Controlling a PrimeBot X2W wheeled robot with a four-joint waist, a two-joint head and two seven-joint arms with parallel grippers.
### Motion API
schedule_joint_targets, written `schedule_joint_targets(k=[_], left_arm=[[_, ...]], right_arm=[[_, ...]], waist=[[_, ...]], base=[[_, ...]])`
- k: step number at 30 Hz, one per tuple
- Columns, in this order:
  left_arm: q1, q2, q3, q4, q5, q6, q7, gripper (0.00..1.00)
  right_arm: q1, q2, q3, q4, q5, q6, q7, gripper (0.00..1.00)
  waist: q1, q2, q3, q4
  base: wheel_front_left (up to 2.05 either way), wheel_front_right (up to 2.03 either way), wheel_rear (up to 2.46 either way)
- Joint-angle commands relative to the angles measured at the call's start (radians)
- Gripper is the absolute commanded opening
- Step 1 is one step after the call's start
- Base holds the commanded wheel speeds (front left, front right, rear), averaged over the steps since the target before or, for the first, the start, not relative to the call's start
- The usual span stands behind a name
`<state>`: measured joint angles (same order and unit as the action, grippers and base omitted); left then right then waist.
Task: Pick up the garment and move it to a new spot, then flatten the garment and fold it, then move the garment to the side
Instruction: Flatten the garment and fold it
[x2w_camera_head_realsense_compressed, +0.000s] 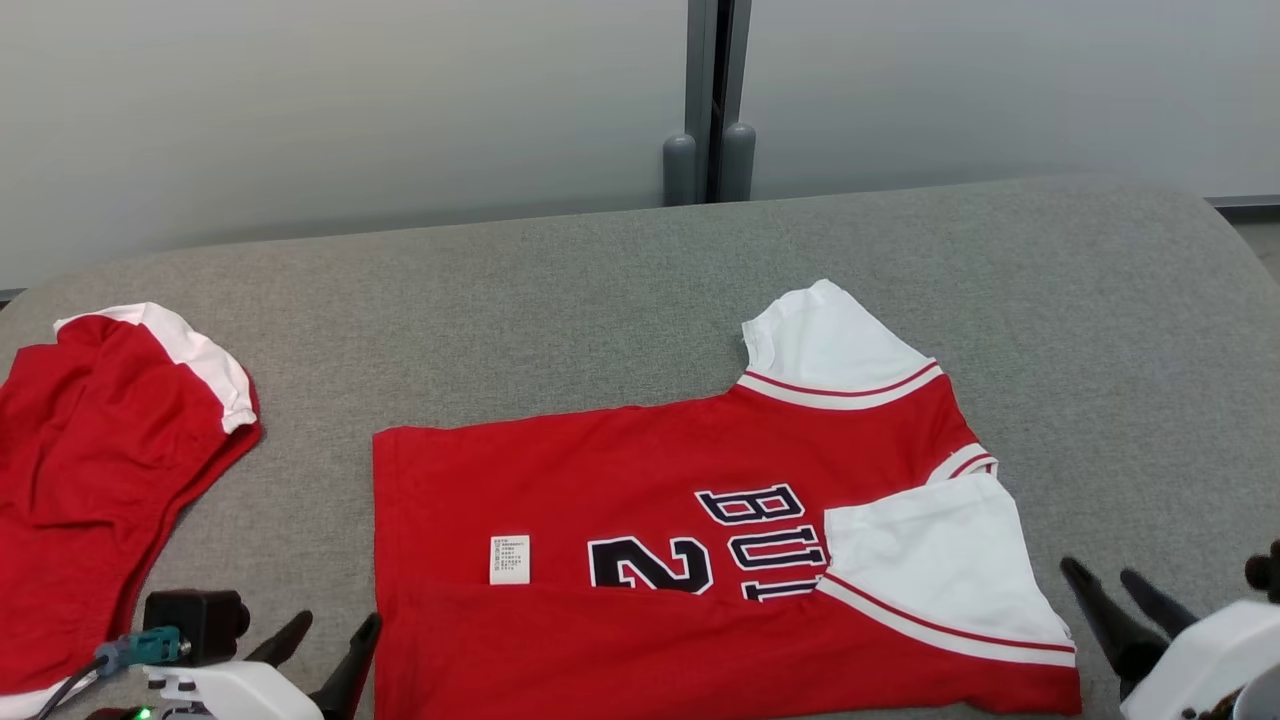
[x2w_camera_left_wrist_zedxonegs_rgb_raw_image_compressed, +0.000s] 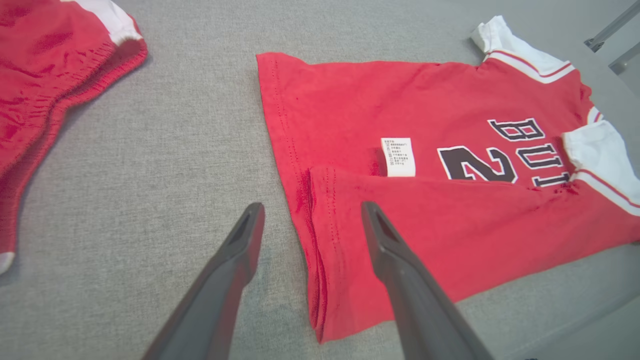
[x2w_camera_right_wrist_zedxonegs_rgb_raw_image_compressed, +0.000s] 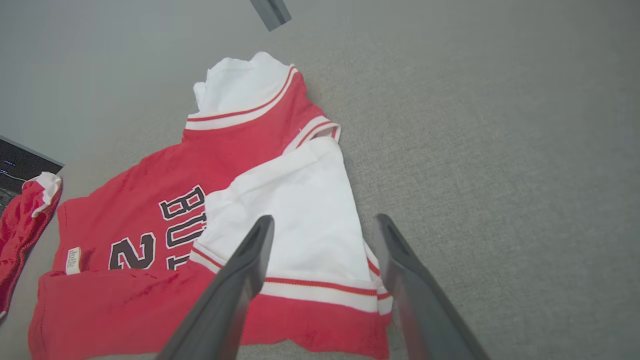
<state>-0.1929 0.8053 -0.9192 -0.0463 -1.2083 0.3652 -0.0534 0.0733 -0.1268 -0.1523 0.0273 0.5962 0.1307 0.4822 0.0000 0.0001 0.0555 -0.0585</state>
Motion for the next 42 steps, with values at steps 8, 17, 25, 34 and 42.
schedule_joint_targets(k=[8,17,25,34,42], left_arm=[[-0.141,-0.034,0.036,0.041,0.061,-0.001,-0.02,1.0],[-0.299,-0.082,0.042,0.134,0.126,-0.046,-0.017,1.0],[-0.411,-0.124,0.026,0.198,0.166,-0.105,-0.012,1.0],[-0.522,-0.177,0.006,0.228,0.22,-0.147,-0.009,1.0],[-0.569,-0.201,-0.023,0.242,0.248,-0.178,0.009,1.0]], right_arm=[[-0.237,-0.016,0.021,-0.001,-0.055,0.0,-0.031,1.0],[-0.532,-0.042,0.081,0.191,-0.119,0.0,-0.102,1.0],[-0.782,-0.083,0.153,0.41,-0.152,0.0,-0.135,1.0],[-0.991,-0.104,0.229,0.644,-0.136,0.0,-0.162,1.0],[-1.082,-0.112,0.296,0.8,-0.099,0.0,-0.186,1.0]], waist=[[0.0,-0.0001,0.093,0.007],[0.0,-0.0001,0.22,0.047],[0.0,-0.0001,0.32,0.098],[0.0,-0.0001,0.413,0.15],[0.0,-0.0001,0.452,0.175]], base=[[0.0,0.0,0.0],[0.0,0.0,0.0],[0.0,0.0,0.0],[0.0,0.0,0.0],[0.0,0.0,0.0]])
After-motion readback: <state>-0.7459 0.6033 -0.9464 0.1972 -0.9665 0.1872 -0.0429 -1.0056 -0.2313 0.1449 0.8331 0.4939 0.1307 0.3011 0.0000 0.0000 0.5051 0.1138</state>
